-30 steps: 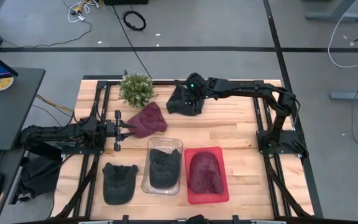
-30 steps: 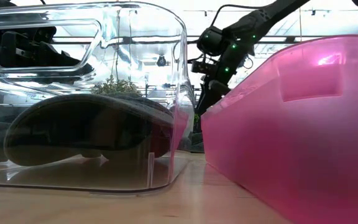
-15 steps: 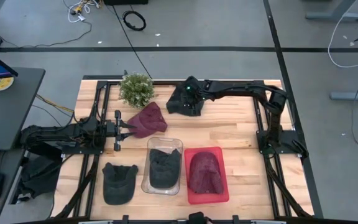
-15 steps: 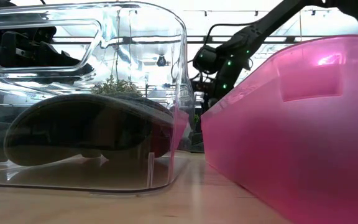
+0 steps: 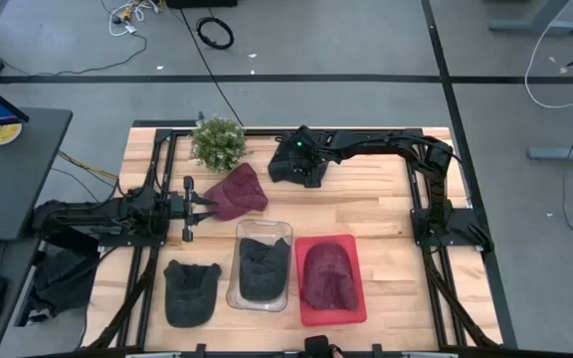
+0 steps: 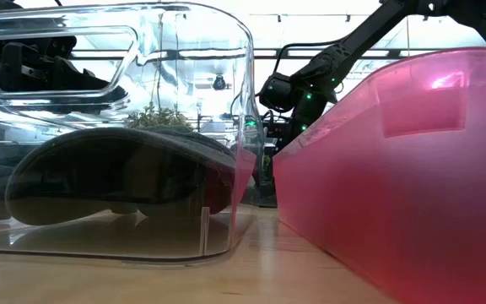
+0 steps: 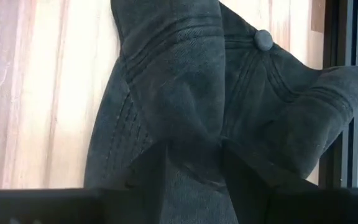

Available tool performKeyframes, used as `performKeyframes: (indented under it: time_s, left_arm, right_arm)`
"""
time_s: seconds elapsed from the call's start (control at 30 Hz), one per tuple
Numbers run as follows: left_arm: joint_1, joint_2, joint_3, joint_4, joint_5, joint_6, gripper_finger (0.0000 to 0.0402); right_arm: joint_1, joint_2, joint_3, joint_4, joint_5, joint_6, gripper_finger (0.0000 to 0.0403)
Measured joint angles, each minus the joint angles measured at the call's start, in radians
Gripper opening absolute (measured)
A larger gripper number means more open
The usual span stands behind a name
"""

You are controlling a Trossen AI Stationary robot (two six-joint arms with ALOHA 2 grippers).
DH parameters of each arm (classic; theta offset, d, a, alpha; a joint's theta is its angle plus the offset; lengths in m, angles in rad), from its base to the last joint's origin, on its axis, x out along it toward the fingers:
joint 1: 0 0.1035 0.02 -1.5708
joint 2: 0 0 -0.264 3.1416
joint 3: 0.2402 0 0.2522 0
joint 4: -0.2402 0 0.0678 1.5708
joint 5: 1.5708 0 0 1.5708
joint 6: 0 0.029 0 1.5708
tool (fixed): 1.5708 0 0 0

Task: Pick & Place hat
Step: Put the top black cap in the transparent bin

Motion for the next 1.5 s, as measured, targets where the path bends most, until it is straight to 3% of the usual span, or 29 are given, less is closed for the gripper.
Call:
performKeyframes:
  time_s: [0.13, 0.33, 0.63, 0.87, 1.07, 1.5]
  left_arm:
    - [0.0, 0.0, 0.0, 0.0, 0.0, 0.0, 0.0115]
    - [0.0, 0.0, 0.0, 0.0, 0.0, 0.0, 0.0115]
    - [0.0, 0.0, 0.0, 0.0, 0.0, 0.0, 0.0115]
    - [0.0, 0.0, 0.0, 0.0, 0.0, 0.0, 0.0115]
    - [0.0, 0.0, 0.0, 0.0, 0.0, 0.0, 0.0115]
    - [0.0, 0.0, 0.0, 0.0, 0.0, 0.0, 0.0115]
  right_arm:
    - [-0.009, 0.0, 0.0, -0.004, 0.012, -0.007, 0.0114]
    - [-0.03, 0.0, 0.0, -0.035, 0.072, -0.021, 0.0011]
    - [-0.038, -0.057, 0.0, -0.066, 0.075, 0.106, 0.0004]
    - [-0.002, -0.163, 0.0, -0.088, 0.081, 0.307, 0.0001]
    - [0.103, -0.233, 0.0, -0.136, 0.18, 0.468, 0.0001]
    - [0.381, -0.293, 0.0, -0.161, 0.324, 0.596, 0.0]
